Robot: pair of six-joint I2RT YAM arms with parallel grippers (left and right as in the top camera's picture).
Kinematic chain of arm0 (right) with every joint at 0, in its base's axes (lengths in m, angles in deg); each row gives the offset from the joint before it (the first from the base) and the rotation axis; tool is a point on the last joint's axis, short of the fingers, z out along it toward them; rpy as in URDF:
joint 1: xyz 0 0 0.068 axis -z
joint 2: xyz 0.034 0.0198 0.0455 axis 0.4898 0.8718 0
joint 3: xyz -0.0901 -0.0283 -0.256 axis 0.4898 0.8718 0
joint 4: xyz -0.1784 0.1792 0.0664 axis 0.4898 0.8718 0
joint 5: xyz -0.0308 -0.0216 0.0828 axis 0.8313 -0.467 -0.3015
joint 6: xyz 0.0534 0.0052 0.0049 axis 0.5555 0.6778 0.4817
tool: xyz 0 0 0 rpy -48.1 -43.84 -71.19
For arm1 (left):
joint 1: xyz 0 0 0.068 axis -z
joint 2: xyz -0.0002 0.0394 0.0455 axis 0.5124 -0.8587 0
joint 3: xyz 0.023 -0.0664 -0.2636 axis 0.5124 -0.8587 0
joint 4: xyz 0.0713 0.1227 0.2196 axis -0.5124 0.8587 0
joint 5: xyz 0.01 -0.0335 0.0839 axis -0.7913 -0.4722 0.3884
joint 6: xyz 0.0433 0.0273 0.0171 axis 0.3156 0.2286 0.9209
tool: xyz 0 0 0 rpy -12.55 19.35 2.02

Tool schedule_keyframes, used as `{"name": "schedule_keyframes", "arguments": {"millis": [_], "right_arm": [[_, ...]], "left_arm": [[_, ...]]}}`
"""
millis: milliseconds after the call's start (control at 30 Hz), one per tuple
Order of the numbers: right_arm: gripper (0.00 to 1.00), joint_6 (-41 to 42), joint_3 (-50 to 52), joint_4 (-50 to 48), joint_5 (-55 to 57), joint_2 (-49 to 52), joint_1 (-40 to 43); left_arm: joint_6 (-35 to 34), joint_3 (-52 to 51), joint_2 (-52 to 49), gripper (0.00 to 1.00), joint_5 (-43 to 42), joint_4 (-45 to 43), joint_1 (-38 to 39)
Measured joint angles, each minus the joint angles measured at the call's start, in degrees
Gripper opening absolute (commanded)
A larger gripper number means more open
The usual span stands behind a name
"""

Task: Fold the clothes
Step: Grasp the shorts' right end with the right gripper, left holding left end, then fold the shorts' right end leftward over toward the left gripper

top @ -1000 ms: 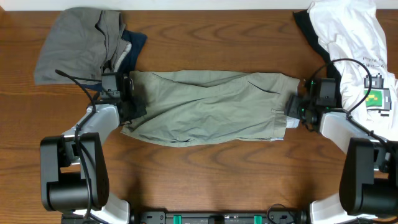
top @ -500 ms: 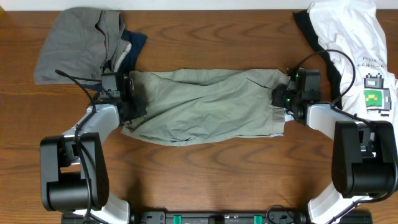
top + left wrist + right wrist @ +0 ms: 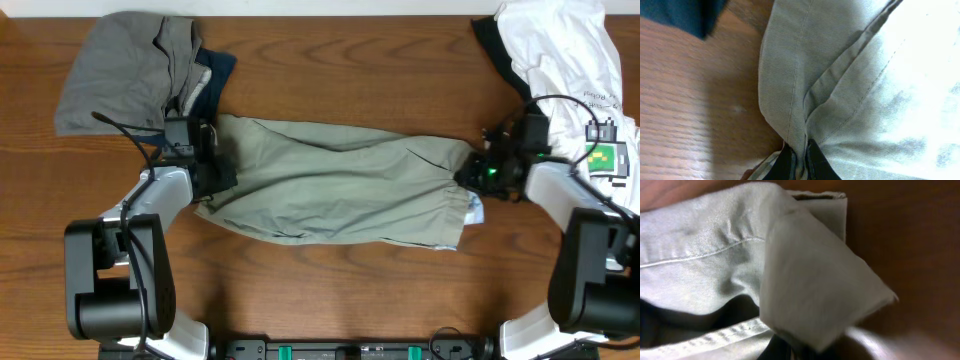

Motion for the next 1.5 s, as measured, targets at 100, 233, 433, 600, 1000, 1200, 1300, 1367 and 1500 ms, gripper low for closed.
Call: {"name": "schedule_keyframes", "arguments": {"millis": [100,233,433,600,1000,1200,1300,1367,1500], "right_arm": [[0.01,-2.73,-5.35,6.73,-1.14,-0.72,1.90],[0.01,-5.86,-12.70,12.02,-2.71,-1.16,2.86],[0.01,-7.61,-20.81,17.88,-2.62,-1.33,-0.70],[0.01,-7.02,-24.22,17.07,-1.86,-1.46,-9.18],[0.01,1.29,-24.61,0.68,-0.37,-1.53,-34.84],[0.01,5.03,-24.65,-7.54,1.81,0.33,-42.25],[0.01,7.21,-24.72,-13.49,2.29,3.72,-44.94],[0.01,9.11,-24.72,-18.45,2.51,6.84,-46.53],[0.01,12.50,-24.70,-27.08,3.28,11.74,-49.27]], "left_arm": [[-0.07,-0.02,0.50,0.06,-1.40,2.08,0.35],[-0.17,-0.04,0.90,0.06,-2.78,3.48,0.50],[-1.51,-0.07,1.03,0.06,-3.48,3.41,0.44],[-1.70,-0.07,1.03,0.06,-2.89,3.08,0.39],[-1.73,-0.09,1.03,0.06,-2.32,2.75,0.39],[-1.73,-0.09,1.03,0.06,-2.16,2.58,0.37],[-1.73,-0.09,1.03,0.06,-2.19,2.58,0.22],[-1.73,-0.09,1.03,0.06,-2.16,2.56,0.13],[-1.73,-0.09,1.03,0.06,-2.10,2.51,0.07]]}}
